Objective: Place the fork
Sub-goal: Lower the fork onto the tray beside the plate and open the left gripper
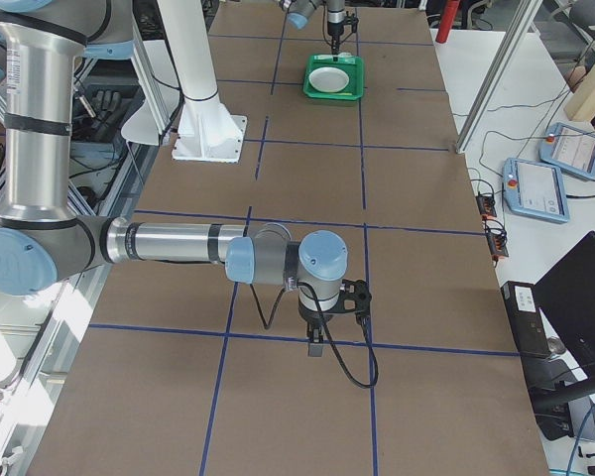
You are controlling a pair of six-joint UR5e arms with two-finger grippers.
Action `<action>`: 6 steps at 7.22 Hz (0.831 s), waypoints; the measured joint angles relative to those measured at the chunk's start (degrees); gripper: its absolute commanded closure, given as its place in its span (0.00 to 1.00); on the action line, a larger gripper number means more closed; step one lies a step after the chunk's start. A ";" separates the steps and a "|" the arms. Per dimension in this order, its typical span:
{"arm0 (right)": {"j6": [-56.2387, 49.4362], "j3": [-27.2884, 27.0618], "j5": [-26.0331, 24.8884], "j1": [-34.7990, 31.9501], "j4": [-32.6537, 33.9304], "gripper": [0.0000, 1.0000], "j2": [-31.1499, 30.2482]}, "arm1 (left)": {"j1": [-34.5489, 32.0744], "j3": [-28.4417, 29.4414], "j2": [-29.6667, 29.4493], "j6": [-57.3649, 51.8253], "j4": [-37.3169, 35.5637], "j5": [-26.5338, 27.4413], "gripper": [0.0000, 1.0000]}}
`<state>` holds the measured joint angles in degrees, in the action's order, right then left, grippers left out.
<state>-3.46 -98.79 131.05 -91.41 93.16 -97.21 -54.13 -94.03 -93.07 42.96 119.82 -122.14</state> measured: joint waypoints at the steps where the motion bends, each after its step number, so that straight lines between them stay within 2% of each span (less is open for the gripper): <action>1: 0.00 0.00 0.00 0.00 0.00 0.00 0.00 | -0.47 1.75 -0.27 -1.07 0.14 0.04 1.00; 2: -0.02 0.00 0.00 0.00 0.00 0.00 0.00 | -0.64 3.01 -0.59 -1.51 0.45 0.05 0.73; 3: -0.01 0.00 0.00 0.00 0.00 0.00 0.00 | -0.67 3.64 -0.75 -1.68 0.84 0.04 0.01; 6: 0.02 0.00 0.00 0.00 0.00 0.00 0.00 | -0.89 3.47 -0.72 -1.74 2.20 -0.11 0.00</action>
<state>-3.43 -98.79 131.05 -91.41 93.16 -97.21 -55.02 -90.56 -93.79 41.21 122.03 -122.24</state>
